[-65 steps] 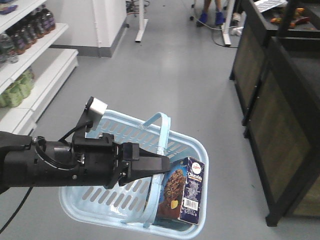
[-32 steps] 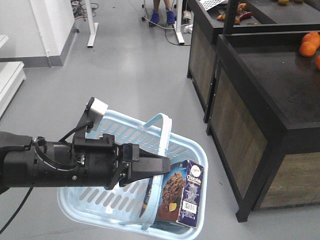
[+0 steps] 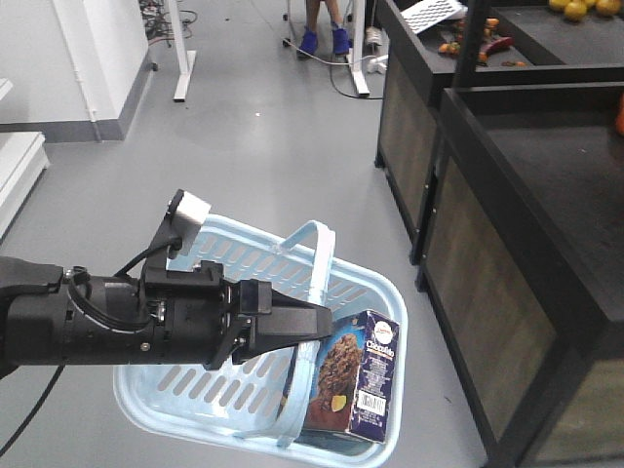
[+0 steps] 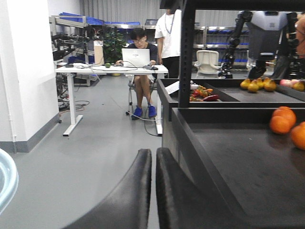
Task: Left arm holds basket, right arm returns cookies
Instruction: 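Hold the basket in the left gripper while turning past the produce tables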
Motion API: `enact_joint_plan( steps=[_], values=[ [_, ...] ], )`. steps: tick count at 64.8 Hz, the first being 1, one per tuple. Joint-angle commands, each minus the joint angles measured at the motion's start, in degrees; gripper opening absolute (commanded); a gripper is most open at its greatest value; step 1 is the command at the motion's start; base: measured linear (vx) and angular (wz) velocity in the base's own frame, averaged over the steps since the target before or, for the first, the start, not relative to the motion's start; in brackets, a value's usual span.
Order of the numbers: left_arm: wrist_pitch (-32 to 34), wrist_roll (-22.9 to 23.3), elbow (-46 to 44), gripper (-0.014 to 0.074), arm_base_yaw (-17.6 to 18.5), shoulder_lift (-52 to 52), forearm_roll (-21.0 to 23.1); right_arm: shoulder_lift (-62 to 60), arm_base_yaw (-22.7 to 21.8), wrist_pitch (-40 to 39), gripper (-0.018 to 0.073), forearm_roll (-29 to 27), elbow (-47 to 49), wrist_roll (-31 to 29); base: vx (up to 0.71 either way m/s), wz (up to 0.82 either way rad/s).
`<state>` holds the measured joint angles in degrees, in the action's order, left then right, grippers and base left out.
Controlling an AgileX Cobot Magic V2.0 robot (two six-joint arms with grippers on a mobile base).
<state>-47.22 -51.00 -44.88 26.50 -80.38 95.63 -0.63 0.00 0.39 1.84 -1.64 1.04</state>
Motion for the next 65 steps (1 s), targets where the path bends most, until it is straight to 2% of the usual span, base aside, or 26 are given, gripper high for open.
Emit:
enact_joint_plan(
  steps=[1,65],
  values=[
    [-2.82,-0.65,-2.12,-0.0006,0.32,1.90,4.83,-0.72,-0.03,-4.36,-0.0011,0.37,-0.96,-0.14,0.30,0.20],
    [-2.82,-0.65,-2.12,-0.0006,0.32,1.90,4.83,-0.72,-0.03,-4.36,-0.0011,0.37,-0.96,-0.14,0.36,0.07]
  ],
)
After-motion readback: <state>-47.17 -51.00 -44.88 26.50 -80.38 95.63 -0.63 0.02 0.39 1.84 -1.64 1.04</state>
